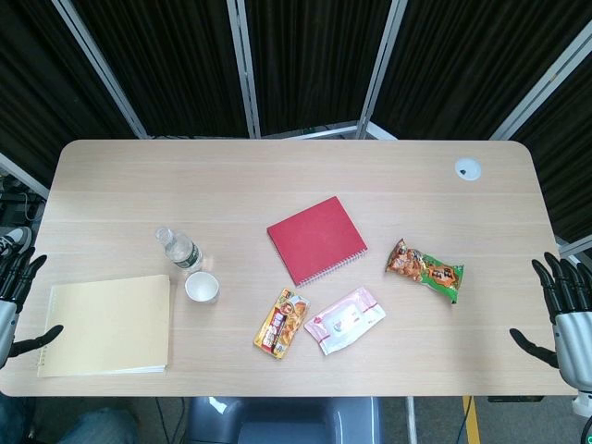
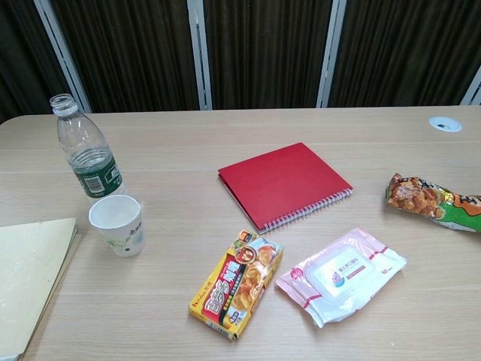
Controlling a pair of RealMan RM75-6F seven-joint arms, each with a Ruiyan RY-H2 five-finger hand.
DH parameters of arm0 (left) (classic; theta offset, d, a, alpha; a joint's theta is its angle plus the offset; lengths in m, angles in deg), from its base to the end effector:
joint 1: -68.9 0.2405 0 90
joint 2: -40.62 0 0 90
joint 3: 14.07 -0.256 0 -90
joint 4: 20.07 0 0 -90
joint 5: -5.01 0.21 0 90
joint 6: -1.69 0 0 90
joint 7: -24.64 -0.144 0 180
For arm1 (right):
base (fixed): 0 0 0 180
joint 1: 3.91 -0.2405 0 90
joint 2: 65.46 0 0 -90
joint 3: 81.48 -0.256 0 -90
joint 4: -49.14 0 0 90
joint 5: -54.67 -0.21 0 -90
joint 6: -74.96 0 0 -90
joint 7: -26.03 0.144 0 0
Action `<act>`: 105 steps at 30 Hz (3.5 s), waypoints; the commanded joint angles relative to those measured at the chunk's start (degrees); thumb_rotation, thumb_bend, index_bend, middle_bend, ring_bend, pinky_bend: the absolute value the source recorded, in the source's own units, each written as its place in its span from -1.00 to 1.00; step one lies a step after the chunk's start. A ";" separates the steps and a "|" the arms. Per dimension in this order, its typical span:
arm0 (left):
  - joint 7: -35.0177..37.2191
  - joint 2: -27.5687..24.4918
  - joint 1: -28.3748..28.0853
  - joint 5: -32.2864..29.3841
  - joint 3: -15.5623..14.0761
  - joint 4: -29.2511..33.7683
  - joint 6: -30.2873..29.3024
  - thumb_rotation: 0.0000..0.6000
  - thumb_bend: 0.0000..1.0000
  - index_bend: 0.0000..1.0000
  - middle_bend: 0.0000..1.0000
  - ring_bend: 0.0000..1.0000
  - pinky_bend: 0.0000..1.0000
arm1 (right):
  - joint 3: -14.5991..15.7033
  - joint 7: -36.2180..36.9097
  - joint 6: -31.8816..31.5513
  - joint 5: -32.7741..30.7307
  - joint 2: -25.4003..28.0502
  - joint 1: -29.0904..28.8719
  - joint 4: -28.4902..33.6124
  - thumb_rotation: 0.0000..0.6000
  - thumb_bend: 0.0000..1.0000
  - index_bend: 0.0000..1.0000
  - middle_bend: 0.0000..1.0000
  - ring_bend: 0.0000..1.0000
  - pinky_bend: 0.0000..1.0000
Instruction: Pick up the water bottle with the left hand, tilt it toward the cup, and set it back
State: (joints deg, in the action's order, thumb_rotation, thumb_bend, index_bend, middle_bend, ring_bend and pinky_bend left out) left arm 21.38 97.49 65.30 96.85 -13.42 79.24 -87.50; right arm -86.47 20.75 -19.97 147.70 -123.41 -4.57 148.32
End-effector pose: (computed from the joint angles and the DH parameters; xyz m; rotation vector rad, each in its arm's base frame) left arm -0.2851 0.1645 0.1860 -1.4598 -0.8025 -0.9190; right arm -0.2779 -0.1628 0.2025 1.3548 -0.6804 0.9861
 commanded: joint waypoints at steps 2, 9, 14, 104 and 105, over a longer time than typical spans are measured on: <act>0.10 -0.03 -0.04 -0.05 -0.10 0.06 0.25 1.00 -1.00 -1.00 -1.00 -1.00 -1.00 | 0.04 0.04 0.16 -0.19 0.03 0.01 0.00 1.00 -1.00 -1.00 -1.00 -1.00 -1.00; 4.45 1.15 -1.77 -0.50 0.35 -1.76 2.87 1.00 -1.00 -1.00 -1.00 -1.00 -1.00 | -0.06 0.59 0.70 -0.57 0.07 -0.24 -0.15 1.00 -1.00 -1.00 -1.00 -1.00 -1.00; 19.27 5.28 -6.88 -3.94 1.75 -3.74 11.99 1.00 -1.00 -1.00 -1.00 -1.00 -1.00 | -0.85 1.51 1.27 -1.96 0.36 -0.66 0.34 1.00 -1.00 -1.00 -1.00 -1.00 -1.00; 72.24 44.63 -34.75 -9.24 6.37 -57.38 39.29 1.00 -0.13 -0.18 -0.21 -0.36 -0.35 | -2.22 -3.42 12.63 -15.23 -2.63 -5.27 -3.31 1.00 -1.00 -1.00 -1.00 -1.00 -1.00; 72.69 44.65 -34.72 -9.26 6.41 -57.28 39.15 1.00 -0.11 -0.16 -0.19 -0.34 -0.33 | -2.21 -3.43 12.62 -15.22 -2.65 -5.27 -3.32 1.00 -1.00 -1.00 -1.00 -1.00 -1.00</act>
State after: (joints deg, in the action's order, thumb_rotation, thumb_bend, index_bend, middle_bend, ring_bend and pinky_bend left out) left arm 93.68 142.07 30.55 87.62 -7.04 21.85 -48.21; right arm -88.69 17.32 -7.36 132.47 -126.06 -9.84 145.01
